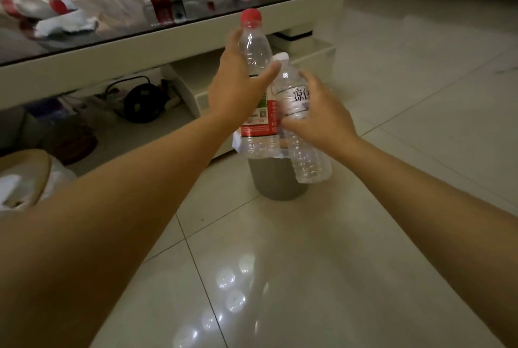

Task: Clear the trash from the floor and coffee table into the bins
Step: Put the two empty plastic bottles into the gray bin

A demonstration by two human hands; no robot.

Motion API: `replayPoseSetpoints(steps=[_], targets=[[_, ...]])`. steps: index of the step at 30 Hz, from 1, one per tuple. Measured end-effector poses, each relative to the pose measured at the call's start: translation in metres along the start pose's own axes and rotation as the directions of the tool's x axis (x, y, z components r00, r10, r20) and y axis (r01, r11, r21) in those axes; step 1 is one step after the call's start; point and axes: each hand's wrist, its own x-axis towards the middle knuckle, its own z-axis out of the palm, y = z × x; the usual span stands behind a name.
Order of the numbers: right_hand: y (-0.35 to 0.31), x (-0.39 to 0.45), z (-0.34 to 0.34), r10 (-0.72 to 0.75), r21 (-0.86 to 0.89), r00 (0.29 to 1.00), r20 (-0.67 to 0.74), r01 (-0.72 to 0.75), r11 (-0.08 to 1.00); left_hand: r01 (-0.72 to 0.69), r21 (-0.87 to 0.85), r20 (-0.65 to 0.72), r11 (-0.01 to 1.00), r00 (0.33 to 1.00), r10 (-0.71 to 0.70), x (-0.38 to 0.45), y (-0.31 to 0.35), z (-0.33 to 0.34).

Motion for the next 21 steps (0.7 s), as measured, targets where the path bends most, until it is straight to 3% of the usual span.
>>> replayPoseSetpoints(steps=[7, 11, 15, 21], targets=[[-0.036, 0.062, -0.012, 0.063, 0.097, 0.988, -0.142, -0.050, 0.994, 0.080, -0.396, 0.029, 0.915, 0.997, -0.075, 0.039, -0.011, 0.003], [-0.046, 0.077, -0.007, 0.058, 0.099, 0.980, -0.192, -0.040, 0.994, 0.074, -0.503, 0.009, 0.861, 0.997, -0.081, 0.055, -0.020, 0.006], [-0.055, 0.091, 0.016, 0.013, 0.062, 0.991, -0.131, -0.005, 0.998, 0.147, -0.582, 0.082, 0.800, 0.989, -0.122, 0.041, -0.053, 0.018], [-0.042, 0.085, 0.075, 0.108, 0.026, 0.993, 0.042, -0.109, 0.994, 0.383, -0.635, 0.283, 0.671, 0.924, -0.259, 0.003, -0.115, 0.034]])
